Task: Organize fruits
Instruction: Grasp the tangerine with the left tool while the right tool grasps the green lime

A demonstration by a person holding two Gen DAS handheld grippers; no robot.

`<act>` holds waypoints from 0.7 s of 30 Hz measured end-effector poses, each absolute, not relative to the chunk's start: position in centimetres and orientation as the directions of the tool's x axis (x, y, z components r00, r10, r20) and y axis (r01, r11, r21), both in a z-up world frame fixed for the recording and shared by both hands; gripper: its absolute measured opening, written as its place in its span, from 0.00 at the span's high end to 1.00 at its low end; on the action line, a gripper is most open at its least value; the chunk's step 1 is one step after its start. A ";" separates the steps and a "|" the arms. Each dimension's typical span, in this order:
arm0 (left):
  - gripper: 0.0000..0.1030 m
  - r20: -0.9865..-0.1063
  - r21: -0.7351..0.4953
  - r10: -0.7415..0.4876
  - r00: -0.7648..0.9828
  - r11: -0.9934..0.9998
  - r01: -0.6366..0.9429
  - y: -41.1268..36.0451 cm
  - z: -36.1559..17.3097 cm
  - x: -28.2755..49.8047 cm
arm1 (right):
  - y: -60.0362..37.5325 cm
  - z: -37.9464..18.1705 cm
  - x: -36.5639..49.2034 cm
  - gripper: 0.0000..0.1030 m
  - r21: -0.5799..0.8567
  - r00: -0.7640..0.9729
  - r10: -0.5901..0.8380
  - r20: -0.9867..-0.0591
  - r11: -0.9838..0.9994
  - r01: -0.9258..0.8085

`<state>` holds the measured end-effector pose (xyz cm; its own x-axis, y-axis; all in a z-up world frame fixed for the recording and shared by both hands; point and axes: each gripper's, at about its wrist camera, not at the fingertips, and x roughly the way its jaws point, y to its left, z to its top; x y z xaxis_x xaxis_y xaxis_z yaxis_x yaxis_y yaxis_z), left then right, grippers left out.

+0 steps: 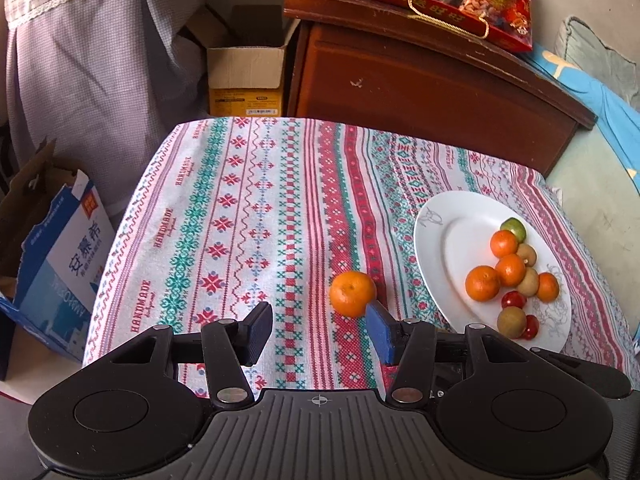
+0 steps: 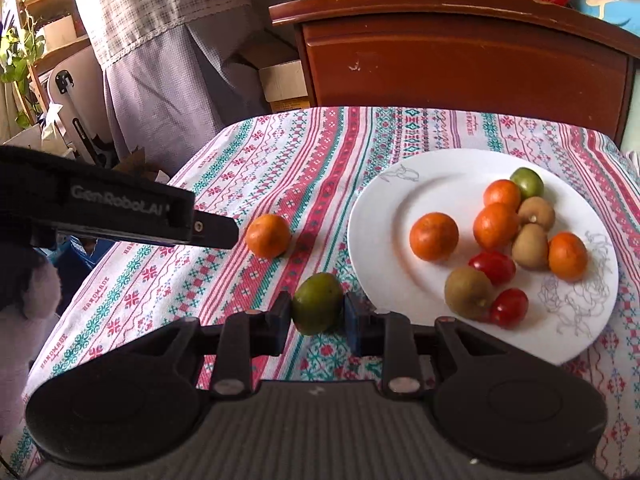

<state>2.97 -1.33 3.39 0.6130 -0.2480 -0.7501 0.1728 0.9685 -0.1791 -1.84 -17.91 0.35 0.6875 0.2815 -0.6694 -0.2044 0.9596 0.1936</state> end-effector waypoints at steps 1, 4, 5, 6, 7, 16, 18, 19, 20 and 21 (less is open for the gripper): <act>0.52 -0.751 -0.179 -0.254 0.609 0.967 0.183 -1.6 3.1 2.9 | -18.1 0.4 -2.2 0.73 0.196 0.685 0.276 -0.675 0.961 -0.194; 0.52 -0.742 -0.150 -0.254 0.620 0.965 0.216 -2.5 2.5 2.7 | -18.6 0.5 -3.2 0.73 0.192 0.683 0.257 -0.684 0.966 -0.172; 0.52 -0.740 -0.138 -0.249 0.625 0.966 0.220 -2.7 2.3 2.8 | -18.8 0.6 -3.5 0.73 0.191 0.683 0.250 -0.686 0.968 -0.162; 0.52 -0.739 -0.132 -0.244 0.628 0.966 0.220 -2.9 2.1 2.9 | -19.1 0.7 -3.7 0.73 0.198 0.683 0.247 -0.688 0.969 -0.151; 0.52 -0.737 -0.134 -0.244 0.630 0.967 0.219 -3.0 1.9 3.0 | -19.4 0.7 -3.9 0.73 0.208 0.681 0.247 -0.690 0.968 -0.140; 0.54 -0.709 -0.119 -0.256 0.657 0.962 0.246 -4.3 0.5 3.6 | -20.6 0.6 -4.2 0.73 0.281 0.674 0.279 -0.684 0.954 -0.109; 0.59 -0.705 -0.117 -0.260 0.660 0.960 0.254 -4.5 0.4 3.6 | -20.7 0.5 -4.2 0.73 0.284 0.675 0.281 -0.682 0.953 -0.110; 0.59 -0.702 -0.109 -0.257 0.664 0.960 0.257 -4.6 0.3 3.6 | -20.7 0.5 -4.2 0.73 0.284 0.675 0.282 -0.682 0.952 -0.110; 0.60 -0.698 -0.099 -0.254 0.669 0.960 0.261 -4.8 0.2 3.6 | -20.7 0.4 -4.1 0.73 0.287 0.676 0.283 -0.680 0.952 -0.110; 0.63 -0.695 -0.090 -0.251 0.674 0.960 0.264 -4.9 0.2 3.6 | -20.8 0.5 -4.1 0.73 0.290 0.676 0.285 -0.680 0.951 -0.109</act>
<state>3.64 -4.87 0.16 0.6744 -0.2505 -0.6946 0.2644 0.9602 -0.0896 -4.13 -20.76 0.45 0.6758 0.2850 -0.6798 -0.1094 0.9508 0.2898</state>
